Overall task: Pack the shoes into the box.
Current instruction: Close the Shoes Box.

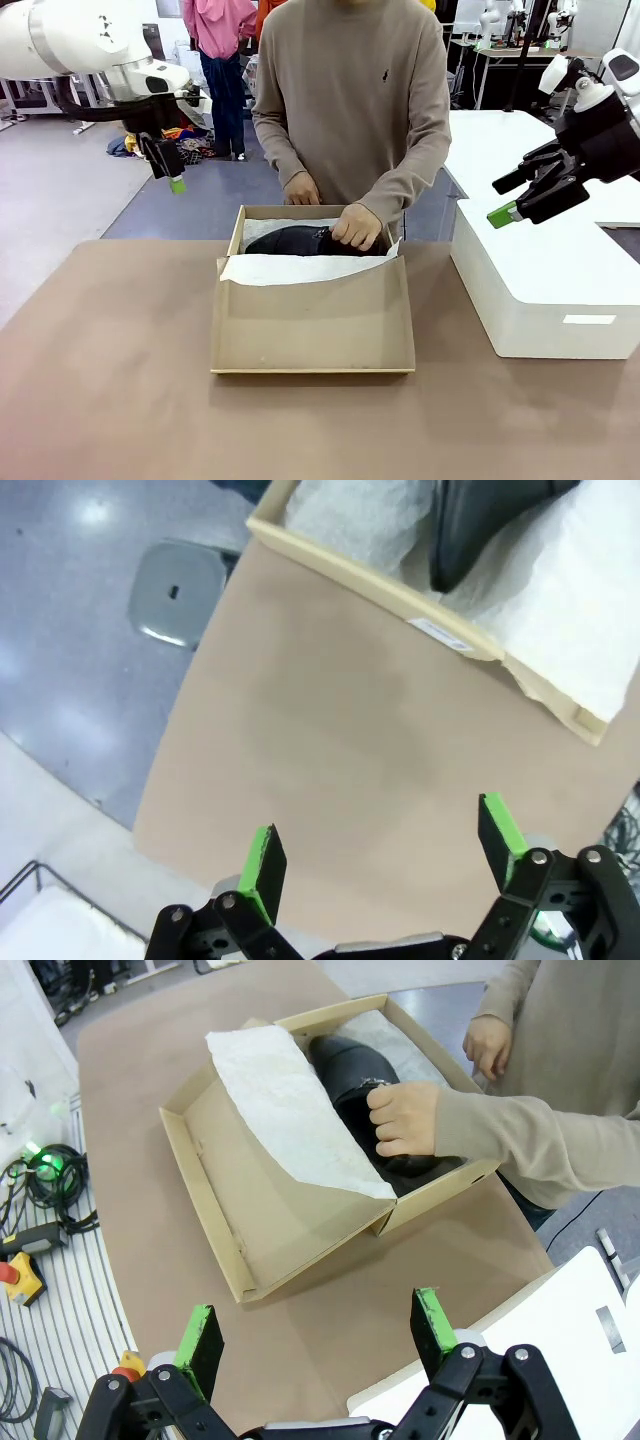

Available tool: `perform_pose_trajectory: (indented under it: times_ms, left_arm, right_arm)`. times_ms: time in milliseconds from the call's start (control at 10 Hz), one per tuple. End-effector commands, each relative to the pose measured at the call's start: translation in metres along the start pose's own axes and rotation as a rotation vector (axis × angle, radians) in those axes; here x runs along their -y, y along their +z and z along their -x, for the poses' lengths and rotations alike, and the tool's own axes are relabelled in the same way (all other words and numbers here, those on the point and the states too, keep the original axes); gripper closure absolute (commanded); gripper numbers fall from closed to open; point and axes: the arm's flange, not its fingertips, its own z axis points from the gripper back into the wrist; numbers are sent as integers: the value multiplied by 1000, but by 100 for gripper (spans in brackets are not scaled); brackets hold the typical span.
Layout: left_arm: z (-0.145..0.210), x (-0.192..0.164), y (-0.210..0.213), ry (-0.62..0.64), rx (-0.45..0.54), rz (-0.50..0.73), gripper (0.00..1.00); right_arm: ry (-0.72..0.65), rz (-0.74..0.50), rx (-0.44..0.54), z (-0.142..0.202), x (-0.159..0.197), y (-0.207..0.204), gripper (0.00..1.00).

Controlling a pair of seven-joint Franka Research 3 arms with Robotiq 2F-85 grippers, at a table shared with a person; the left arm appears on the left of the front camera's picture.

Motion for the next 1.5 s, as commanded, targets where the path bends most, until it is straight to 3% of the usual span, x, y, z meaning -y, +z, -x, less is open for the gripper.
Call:
perform_pose_trajectory:
  times_ms: [0,400,500,900,1000,1400]
  left_arm:
    - [4,-3,1,-6,-15,-19,0]
    - [4,-3,1,-6,-15,-19,0]
    - [1,-1,0,-1,-4,-6,8]
    - [28,-31,-6,-48,-13,9,85]
    - [32,-35,-8,-50,-20,10,100]
    - [43,-56,-20,-55,14,162,100]
  right_arm:
    - [4,-14,28,-1,2,-1,0]
    - [4,-14,28,-1,2,-1,0]
    - [4,-14,28,-1,2,-1,0]
    - [4,-14,28,-1,2,-1,0]
    - [4,-14,28,-1,2,-1,0]
    - [4,-14,28,-1,2,-1,0]
